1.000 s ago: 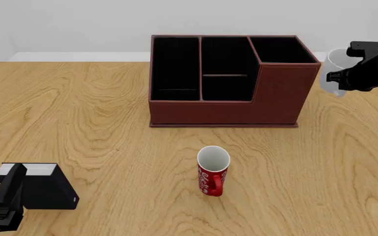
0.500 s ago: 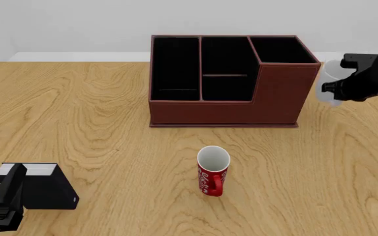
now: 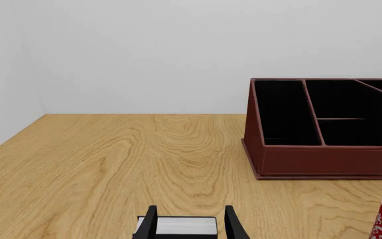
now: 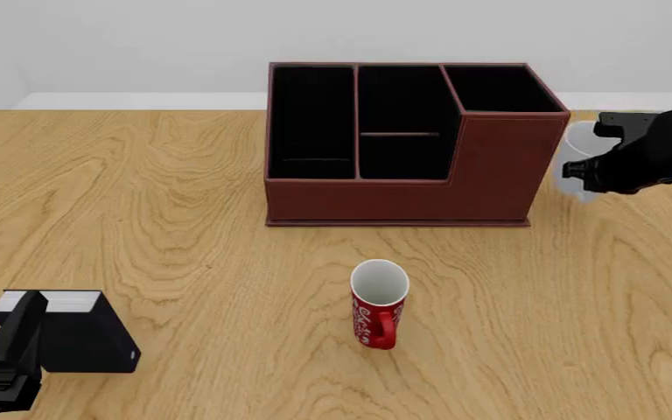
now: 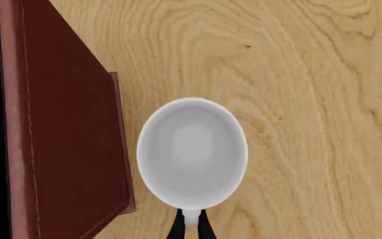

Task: Pick up the white mug and place it to the right of the caddy.

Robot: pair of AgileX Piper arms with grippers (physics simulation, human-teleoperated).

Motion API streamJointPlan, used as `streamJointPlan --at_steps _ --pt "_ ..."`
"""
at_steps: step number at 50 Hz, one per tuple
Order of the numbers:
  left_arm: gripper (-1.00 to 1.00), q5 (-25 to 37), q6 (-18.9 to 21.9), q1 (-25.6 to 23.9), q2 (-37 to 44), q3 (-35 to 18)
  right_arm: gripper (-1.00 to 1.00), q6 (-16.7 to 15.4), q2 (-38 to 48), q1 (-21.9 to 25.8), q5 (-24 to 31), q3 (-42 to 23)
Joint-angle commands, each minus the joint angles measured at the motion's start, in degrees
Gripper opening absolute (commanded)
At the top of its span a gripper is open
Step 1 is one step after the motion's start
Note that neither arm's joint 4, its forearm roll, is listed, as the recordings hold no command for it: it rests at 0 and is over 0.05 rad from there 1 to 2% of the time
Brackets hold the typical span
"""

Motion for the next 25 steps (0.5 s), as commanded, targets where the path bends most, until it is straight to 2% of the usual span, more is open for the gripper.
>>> streamJointPlan --at_steps 1,25 --pt "1.0 0.0 0.0 0.0 0.0 0.0 -1.0 0.45 0.58 0.37 -0.92 0.34" --pt "1.0 0.0 0.0 0.0 0.0 0.0 -1.0 0.78 2.41 0.43 -2.17 1.11"
